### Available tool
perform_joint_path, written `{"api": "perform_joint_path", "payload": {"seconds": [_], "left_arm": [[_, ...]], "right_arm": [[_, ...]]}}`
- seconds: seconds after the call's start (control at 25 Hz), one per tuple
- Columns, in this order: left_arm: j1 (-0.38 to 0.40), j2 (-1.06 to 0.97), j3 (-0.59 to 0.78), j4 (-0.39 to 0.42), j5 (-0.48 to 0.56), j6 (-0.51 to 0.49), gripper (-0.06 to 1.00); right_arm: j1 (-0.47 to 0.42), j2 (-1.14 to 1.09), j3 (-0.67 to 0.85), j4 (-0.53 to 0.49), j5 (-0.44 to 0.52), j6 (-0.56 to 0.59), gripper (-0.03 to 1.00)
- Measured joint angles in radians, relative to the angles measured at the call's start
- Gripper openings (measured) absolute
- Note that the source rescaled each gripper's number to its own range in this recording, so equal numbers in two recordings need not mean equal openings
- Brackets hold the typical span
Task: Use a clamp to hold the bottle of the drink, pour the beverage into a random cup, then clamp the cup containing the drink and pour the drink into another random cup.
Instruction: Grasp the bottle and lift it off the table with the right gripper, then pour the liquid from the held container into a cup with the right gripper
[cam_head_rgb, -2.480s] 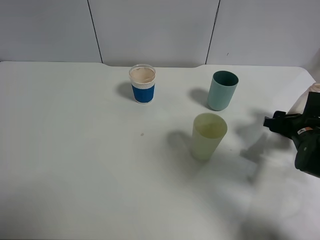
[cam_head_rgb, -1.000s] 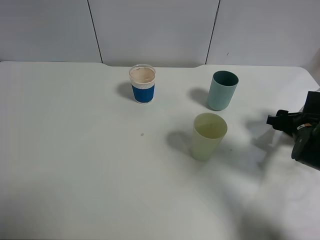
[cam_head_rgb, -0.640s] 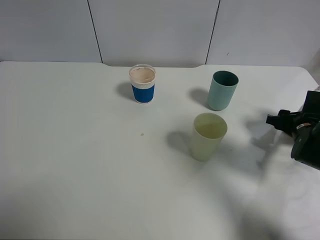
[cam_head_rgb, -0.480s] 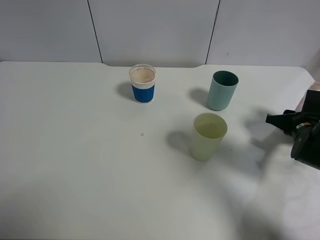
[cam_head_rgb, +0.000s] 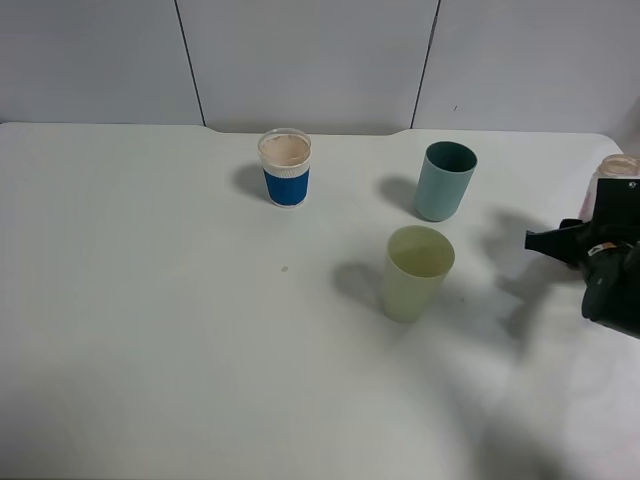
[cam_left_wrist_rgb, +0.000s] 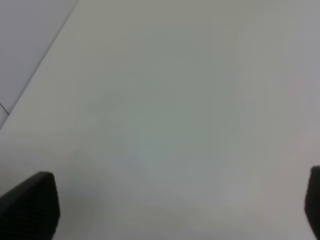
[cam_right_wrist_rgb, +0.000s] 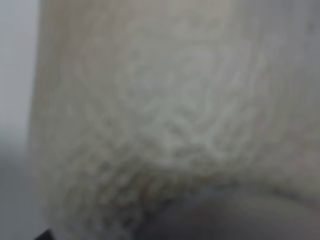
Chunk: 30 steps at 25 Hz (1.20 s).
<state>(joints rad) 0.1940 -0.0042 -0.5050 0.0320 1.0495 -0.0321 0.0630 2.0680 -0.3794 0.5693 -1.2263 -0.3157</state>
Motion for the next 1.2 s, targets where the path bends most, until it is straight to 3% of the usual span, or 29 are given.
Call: {"api": "perform_joint_path", "payload": {"seconds": [0.24,0.84,1.2], "left_arm": [[0.000,0.000,0.000,0.000,0.000,0.000,1.00],[0.000,0.000,0.000,0.000,0.000,0.000,1.00],[0.000,0.000,0.000,0.000,0.000,0.000,1.00]], "right_arm": [[0.000,-0.070,0.000,-0.074,0.025,-0.001,0.04],[0.013,-0.248,0.032,-0.122,0.035,0.000,0.04],[0.059,-0.493,0.035,-0.127,0.247,-0.002,0.03]]}}
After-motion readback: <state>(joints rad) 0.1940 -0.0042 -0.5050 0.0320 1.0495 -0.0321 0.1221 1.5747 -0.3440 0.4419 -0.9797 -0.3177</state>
